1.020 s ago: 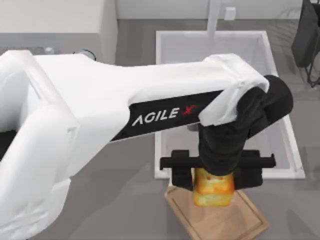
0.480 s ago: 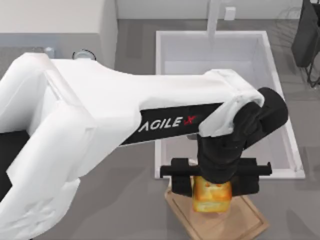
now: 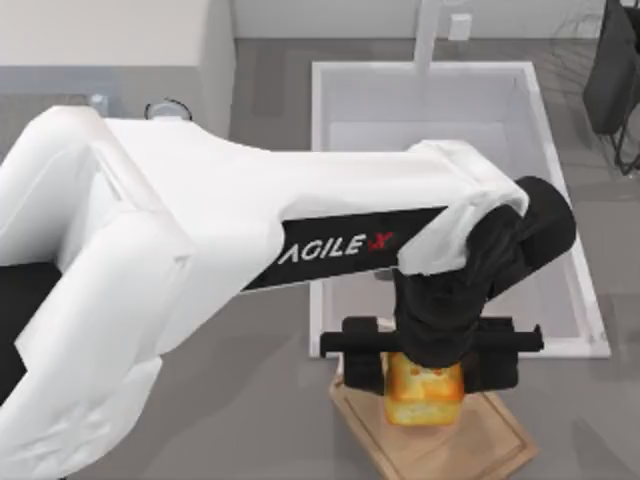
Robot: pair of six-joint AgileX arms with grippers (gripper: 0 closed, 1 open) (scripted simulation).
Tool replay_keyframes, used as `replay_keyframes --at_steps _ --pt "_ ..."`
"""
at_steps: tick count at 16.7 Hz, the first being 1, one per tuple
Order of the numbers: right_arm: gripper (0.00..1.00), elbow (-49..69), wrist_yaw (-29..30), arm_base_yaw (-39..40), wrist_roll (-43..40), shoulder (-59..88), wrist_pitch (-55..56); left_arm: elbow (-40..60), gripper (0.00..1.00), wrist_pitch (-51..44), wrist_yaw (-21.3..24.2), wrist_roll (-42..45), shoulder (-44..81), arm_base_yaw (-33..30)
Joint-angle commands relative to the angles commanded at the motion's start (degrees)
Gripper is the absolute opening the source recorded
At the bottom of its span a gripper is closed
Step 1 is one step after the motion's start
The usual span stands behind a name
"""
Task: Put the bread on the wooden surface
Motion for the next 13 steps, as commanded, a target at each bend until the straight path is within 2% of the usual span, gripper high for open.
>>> replay_keyframes --at_steps 7,13 --pt "1.00 0.00 0.00 0.00 0.00 0.00 0.00 0.00 0.98 0.00 0.00 0.00 0.00 0.00" --pt "1.00 0.00 0.00 0.00 0.00 0.00 0.00 0.00 1.00 0.00 0.00 0.00 0.00 0.00"
